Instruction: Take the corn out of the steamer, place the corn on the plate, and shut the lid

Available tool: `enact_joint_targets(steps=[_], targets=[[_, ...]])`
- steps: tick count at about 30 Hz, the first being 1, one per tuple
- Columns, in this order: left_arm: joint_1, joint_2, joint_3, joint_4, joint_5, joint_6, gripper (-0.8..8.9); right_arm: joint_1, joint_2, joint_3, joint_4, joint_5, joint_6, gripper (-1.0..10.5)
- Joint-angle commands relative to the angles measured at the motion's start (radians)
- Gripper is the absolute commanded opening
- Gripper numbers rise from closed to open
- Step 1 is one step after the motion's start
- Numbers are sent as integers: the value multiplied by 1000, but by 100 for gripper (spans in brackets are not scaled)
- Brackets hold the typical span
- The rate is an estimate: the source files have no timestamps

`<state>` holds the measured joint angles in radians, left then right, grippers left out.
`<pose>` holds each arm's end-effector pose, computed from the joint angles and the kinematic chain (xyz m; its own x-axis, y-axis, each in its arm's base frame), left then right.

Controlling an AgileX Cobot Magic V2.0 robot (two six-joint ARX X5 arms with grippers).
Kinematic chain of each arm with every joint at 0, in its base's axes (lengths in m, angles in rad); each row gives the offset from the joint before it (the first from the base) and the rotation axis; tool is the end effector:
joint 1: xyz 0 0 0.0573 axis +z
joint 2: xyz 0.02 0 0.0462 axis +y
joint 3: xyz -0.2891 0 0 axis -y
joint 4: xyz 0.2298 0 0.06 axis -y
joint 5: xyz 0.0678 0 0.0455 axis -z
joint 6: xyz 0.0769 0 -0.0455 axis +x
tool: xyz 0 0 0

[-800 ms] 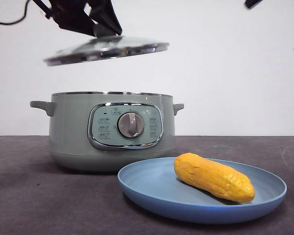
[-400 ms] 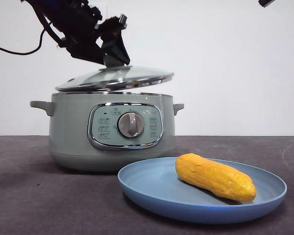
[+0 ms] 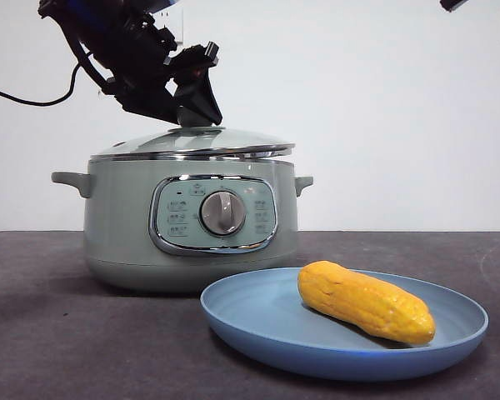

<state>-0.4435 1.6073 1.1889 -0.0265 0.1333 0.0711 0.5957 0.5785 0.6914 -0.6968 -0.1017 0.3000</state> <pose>0.3523 -0.1787 0.2919 0.7511 -0.5039 -0.4265 0.5599 0.8285 0.0071 0.0949 0.0737 0.2675 0.6301 0.5497 -0.5484 -0.4654 0.8327 0.3000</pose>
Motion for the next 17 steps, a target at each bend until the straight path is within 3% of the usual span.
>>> enact_joint_targets(steps=[1, 17], targets=[[2, 10, 10, -13, 2, 12, -9, 1, -2, -8, 4, 3, 6, 629], [7, 14, 10, -87, 0, 12, -9, 1, -2, -8, 4, 3, 5, 629]])
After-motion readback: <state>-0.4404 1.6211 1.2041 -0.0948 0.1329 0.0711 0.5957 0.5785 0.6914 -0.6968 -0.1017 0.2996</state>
